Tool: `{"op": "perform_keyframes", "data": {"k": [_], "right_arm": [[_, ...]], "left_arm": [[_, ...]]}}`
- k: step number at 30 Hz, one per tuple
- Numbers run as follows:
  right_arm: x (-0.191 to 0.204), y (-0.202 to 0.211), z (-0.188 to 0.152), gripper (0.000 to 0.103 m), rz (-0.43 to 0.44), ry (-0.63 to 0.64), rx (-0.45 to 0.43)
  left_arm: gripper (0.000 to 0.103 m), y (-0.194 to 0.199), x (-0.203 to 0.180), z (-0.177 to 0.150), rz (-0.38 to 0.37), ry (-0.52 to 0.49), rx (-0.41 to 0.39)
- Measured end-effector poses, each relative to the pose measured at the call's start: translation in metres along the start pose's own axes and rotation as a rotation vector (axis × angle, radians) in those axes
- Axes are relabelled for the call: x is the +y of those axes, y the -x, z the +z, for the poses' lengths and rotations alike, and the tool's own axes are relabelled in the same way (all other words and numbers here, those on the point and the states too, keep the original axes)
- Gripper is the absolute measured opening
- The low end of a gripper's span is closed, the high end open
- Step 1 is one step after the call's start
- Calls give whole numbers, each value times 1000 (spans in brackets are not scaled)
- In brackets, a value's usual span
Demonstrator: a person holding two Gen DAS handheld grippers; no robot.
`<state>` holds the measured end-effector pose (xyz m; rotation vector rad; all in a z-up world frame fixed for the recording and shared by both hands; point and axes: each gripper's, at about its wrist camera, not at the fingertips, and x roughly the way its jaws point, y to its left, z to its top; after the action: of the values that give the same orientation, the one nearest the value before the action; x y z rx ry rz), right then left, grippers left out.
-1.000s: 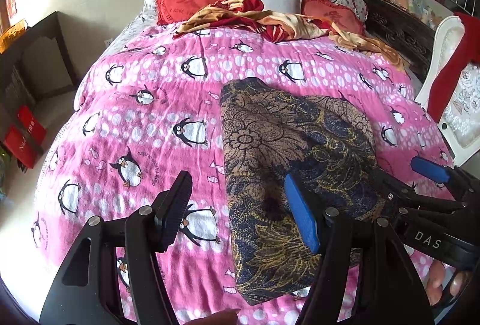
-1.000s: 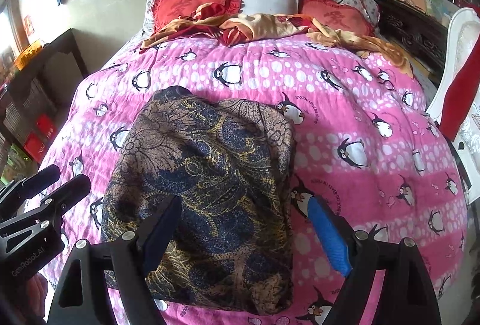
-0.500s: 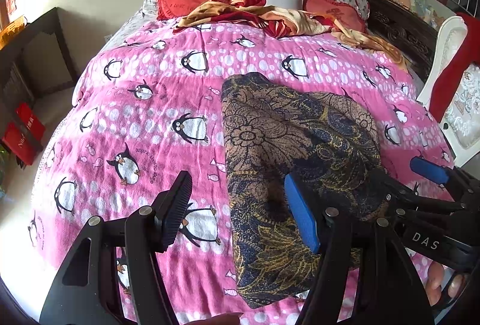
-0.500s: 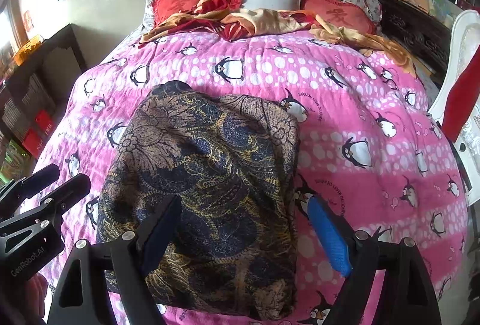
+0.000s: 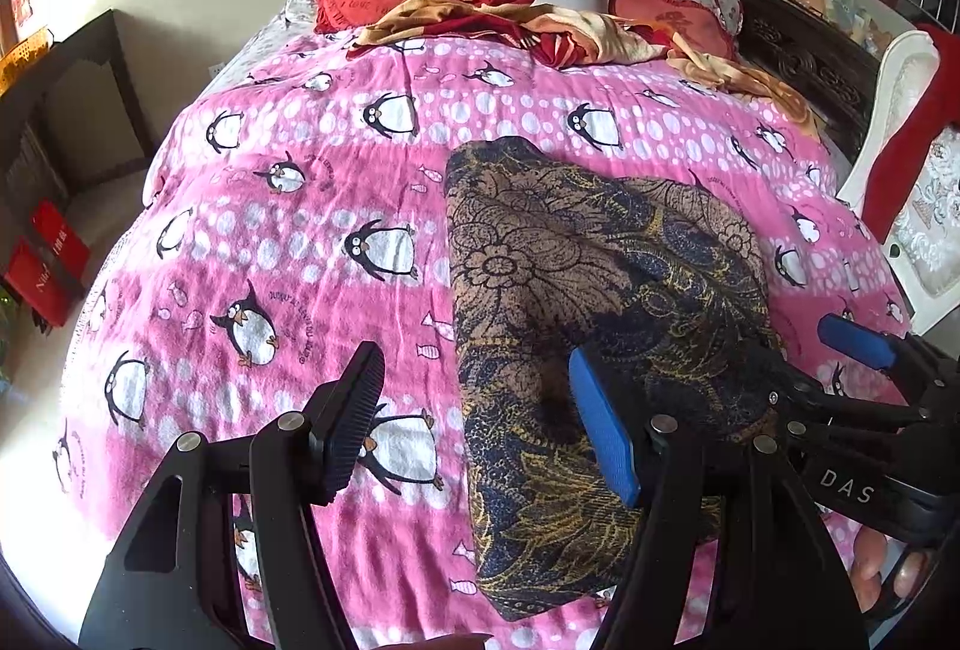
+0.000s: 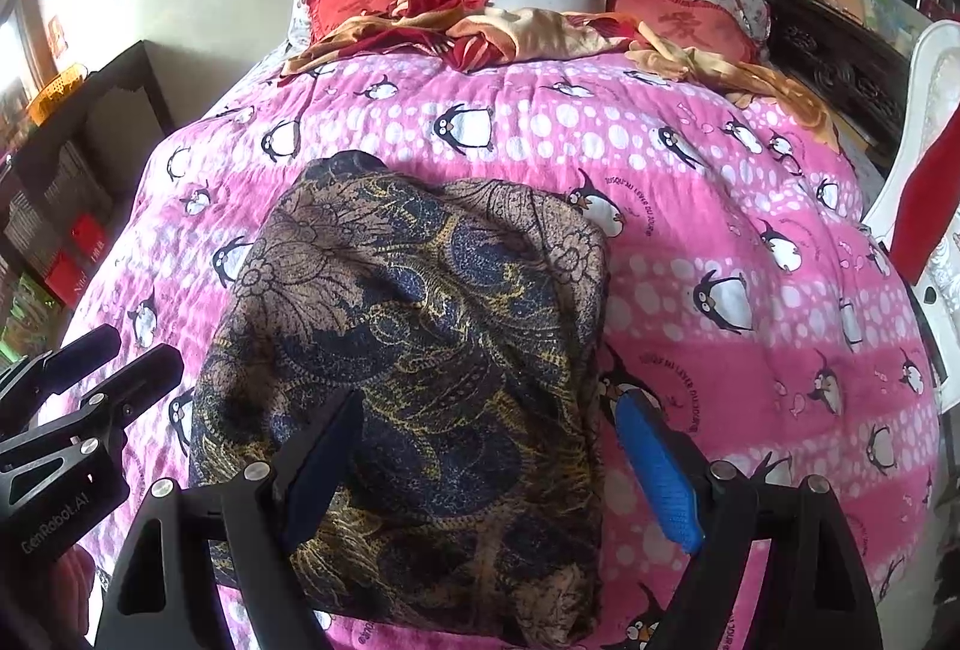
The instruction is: Fold small clothes
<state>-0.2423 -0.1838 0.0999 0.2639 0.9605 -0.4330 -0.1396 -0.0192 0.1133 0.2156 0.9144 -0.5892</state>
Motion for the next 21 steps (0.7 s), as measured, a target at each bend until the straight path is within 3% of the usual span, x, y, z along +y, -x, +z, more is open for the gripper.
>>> {"op": "perform_keyframes", "data": {"k": [21], "right_arm": [[-1, -17, 1, 84, 8, -11, 41]], "left_arm": [[64, -12, 1, 2, -22, 12, 26]]}}
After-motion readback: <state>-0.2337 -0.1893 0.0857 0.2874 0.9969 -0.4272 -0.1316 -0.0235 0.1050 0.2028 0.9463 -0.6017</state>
